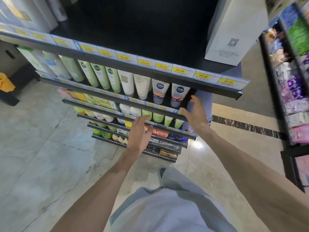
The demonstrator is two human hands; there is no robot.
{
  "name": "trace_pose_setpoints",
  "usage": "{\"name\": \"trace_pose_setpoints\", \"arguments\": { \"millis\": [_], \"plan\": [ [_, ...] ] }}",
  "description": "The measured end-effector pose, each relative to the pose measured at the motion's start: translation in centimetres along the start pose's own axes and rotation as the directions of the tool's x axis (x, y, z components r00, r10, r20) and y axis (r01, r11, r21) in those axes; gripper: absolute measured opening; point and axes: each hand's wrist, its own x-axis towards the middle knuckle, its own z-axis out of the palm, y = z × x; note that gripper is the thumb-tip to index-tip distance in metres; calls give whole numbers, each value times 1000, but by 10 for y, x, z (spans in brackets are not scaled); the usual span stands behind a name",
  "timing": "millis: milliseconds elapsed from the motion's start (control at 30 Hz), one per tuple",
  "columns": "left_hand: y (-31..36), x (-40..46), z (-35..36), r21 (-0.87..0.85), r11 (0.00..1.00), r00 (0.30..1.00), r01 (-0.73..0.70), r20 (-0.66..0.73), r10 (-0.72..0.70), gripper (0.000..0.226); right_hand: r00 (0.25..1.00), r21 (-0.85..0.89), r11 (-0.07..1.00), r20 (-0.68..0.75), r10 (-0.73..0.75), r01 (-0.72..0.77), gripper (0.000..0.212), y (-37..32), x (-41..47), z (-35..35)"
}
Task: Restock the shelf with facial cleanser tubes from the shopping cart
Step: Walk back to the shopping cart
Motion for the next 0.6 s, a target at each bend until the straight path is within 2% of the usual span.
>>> {"name": "trace_pose_setpoints", "arguments": {
  "millis": [67, 133, 200, 300, 400, 600],
  "plan": [
    [4, -2, -1, 107, 986, 992, -127, -2, 128, 46, 1000, -44, 999, 0, 1, -1, 72, 6, -26, -11],
    [10, -4, 1, 202, 949, 970, -244, 27, 243, 48, 999, -187, 981, -11, -48, 46, 72, 13, -52, -21],
    [16, -5, 5, 286, 907, 951, -309, 92, 295, 52, 997, -343, 938, -29, -65, 52, 76, 18, -76, -32],
    [26, -11, 22, 385, 829, 914, -405, 194, 357, 56, 993, -465, 881, -30, -113, 86, 81, 33, -110, -49],
    [40, -23, 45, 431, 748, 862, -506, 287, 418, 59, 997, -537, 841, -9, -76, 60, 86, 55, -142, -69],
    [82, -58, 108, 393, 652, 753, -648, 457, 473, 66, 997, -608, 790, -37, 69, -78, 91, 99, -201, -117]
  ]
}}
